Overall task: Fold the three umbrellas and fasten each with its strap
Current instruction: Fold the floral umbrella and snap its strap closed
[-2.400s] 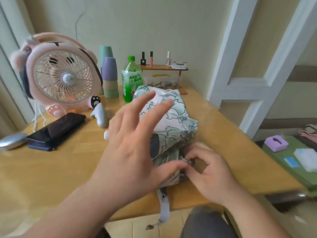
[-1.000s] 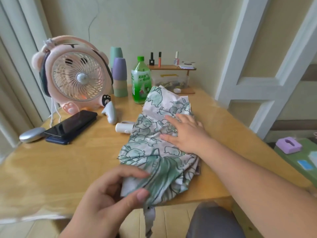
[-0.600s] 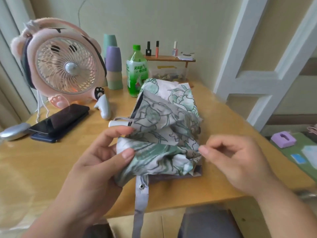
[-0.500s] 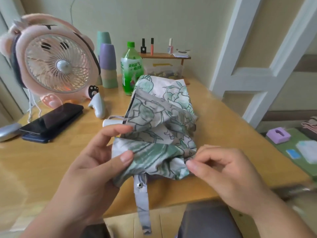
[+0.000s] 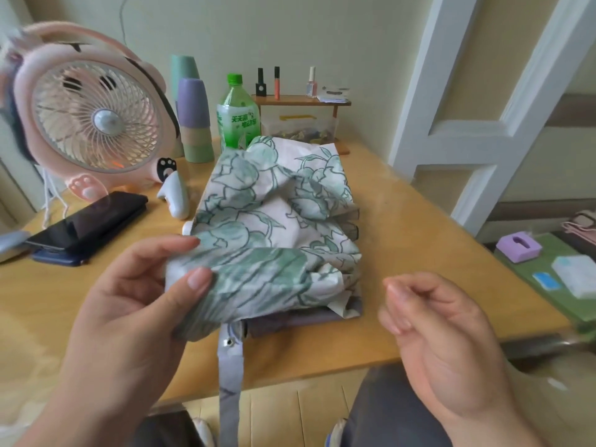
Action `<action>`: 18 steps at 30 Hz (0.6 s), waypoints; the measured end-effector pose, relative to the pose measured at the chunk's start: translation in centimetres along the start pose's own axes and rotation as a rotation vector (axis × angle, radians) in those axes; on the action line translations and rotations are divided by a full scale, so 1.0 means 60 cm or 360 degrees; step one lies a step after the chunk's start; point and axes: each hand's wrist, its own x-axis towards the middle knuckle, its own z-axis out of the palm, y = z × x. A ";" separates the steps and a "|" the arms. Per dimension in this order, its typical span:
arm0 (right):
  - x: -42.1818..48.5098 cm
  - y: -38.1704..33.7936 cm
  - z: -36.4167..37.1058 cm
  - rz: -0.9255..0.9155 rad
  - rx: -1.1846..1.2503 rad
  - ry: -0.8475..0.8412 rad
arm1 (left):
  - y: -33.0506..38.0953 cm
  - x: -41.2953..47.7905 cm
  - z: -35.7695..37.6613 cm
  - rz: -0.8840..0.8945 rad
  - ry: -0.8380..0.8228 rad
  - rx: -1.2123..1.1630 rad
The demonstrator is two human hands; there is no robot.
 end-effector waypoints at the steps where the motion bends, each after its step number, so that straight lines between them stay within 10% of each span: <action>1: -0.002 0.001 -0.002 -0.0017 -0.0107 0.0046 | 0.000 -0.003 -0.001 -0.0009 -0.0026 0.0039; 8: -0.012 -0.015 0.036 0.0080 -0.0788 -0.0252 | 0.009 -0.023 0.008 -0.0154 -0.0298 0.0340; 18: -0.011 -0.024 0.024 0.0737 -0.0676 -0.0392 | 0.021 -0.032 0.013 -0.0177 -0.0352 0.0355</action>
